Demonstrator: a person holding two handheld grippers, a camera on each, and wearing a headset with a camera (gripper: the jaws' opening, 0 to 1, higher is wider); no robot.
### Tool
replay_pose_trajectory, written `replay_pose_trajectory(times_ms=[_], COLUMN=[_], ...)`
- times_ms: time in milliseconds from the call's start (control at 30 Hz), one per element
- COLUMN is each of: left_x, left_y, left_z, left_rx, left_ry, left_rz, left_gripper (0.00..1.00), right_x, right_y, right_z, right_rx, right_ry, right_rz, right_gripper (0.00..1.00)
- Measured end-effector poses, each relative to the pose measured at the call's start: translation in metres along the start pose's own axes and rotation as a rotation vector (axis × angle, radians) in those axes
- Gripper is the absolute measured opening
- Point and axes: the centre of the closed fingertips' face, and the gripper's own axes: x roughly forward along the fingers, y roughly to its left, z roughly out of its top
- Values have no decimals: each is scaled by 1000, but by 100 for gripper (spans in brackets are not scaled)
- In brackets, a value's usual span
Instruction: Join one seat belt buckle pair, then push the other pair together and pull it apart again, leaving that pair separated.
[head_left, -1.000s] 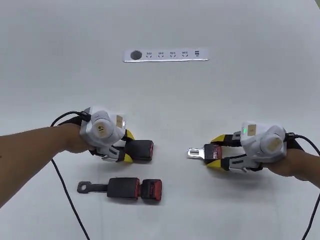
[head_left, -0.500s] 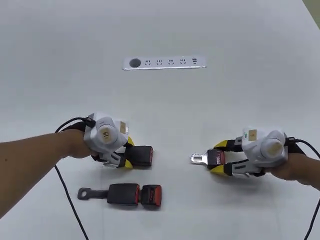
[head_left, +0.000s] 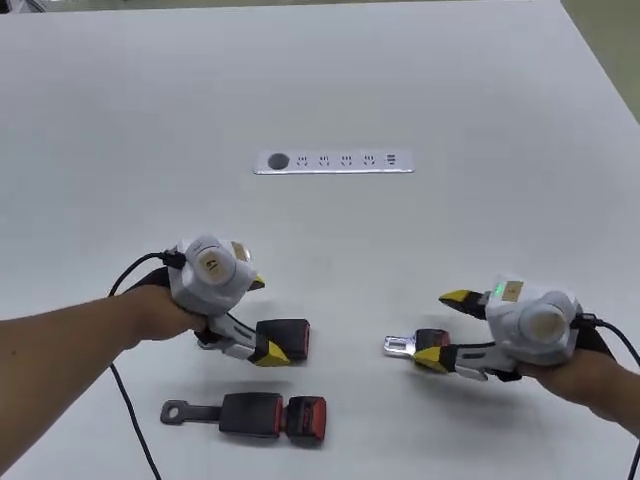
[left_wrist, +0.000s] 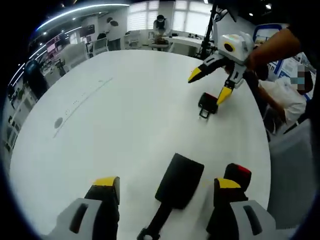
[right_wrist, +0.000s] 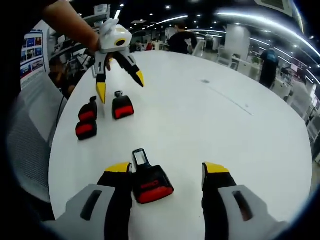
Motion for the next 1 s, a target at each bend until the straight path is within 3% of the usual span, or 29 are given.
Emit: replay_pose_trajectory(times_ms=[100, 200, 300, 367, 433, 500, 633, 700, 800, 867, 1000], left_x=[-13, -20, -32, -39, -42, -49, -61, -65, -73, -79, -90], left_y=[-1, 3, 4, 2, 1, -1, 0, 1, -5, -8, -14], left_z=[10, 12, 16, 14, 6, 8, -1, -11, -14, -17, -23], left_rx=[-63, -122, -158, -186, -251, -280, -326, -339, -361, -346, -329], left_ry=[-53, -99, -134, -149, -161, -193, -236, -235, -260, -265, -288], left_rz=[48, 94, 127, 148, 157, 171, 192, 201, 193, 200, 202], left_gripper=[87, 94, 99, 100, 100, 100, 100, 100, 100, 100, 100], right_x=[-3, -5, -10, -11, -14, -17, -21, -26, -30, -35, -40], right_y=[-6, -3, -4, -7, -12, -17, -12, -9, -9, -2, -4], right_z=[12, 17, 23, 23, 25, 24, 23, 25, 28, 28, 30], right_rx=[112, 138, 148, 197, 235, 296, 309, 314, 345, 346, 347], right_ry=[-56, -67, -76, -96, -120, -156, -155, -160, -181, -172, -186], right_rz=[-65, -87, -141, -178, -216, -262, -287, -300, -317, -335, -346], right_gripper=[64, 81, 81, 85, 87, 88, 90, 90, 91, 91, 92])
